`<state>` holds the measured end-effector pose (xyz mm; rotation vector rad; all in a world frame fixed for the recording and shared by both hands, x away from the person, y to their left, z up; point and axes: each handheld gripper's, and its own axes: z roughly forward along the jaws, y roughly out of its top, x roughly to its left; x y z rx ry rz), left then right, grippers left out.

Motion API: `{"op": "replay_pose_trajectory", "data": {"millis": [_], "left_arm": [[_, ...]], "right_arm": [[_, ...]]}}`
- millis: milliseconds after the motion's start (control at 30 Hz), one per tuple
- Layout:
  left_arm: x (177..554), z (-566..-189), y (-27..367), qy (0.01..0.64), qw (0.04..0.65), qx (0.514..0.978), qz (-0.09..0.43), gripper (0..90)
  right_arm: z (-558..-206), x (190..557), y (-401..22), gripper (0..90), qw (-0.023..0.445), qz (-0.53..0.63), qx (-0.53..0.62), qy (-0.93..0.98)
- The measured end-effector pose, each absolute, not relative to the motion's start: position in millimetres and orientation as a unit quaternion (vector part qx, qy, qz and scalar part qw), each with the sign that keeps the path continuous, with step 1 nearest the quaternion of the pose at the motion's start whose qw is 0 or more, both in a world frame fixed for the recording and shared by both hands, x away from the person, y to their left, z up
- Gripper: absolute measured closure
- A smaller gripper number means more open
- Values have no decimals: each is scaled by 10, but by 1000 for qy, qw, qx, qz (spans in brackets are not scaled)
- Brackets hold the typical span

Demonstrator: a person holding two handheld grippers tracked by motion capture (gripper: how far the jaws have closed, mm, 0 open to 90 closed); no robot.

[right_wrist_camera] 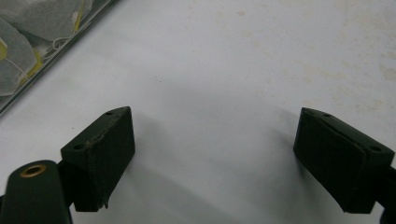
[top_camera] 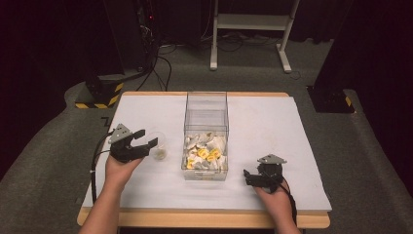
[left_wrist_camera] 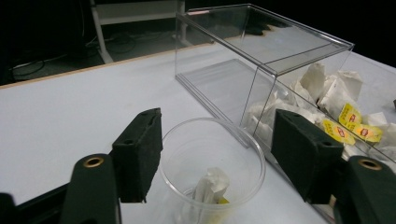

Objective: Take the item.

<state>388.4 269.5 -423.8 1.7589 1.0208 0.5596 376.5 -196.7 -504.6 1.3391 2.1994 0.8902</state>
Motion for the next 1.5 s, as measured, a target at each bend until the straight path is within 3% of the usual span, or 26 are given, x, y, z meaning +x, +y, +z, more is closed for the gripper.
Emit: {"op": "replay_pose_trajectory", "data": {"millis": [233, 600, 1500], "left_arm": [[3862, -4231, 2697, 422, 489, 729, 227, 254], [3785, -4271, 2770, 430, 480, 729, 233, 208], [3557, -4892, 2945, 467, 389, 766, 210, 190]], "right_arm": [[-5046, 3765, -1967, 126, 207, 320, 481, 790], [-5046, 3765, -1968, 126, 207, 320, 481, 790], [-5047, 3764, -1966, 126, 208, 320, 480, 790]]}}
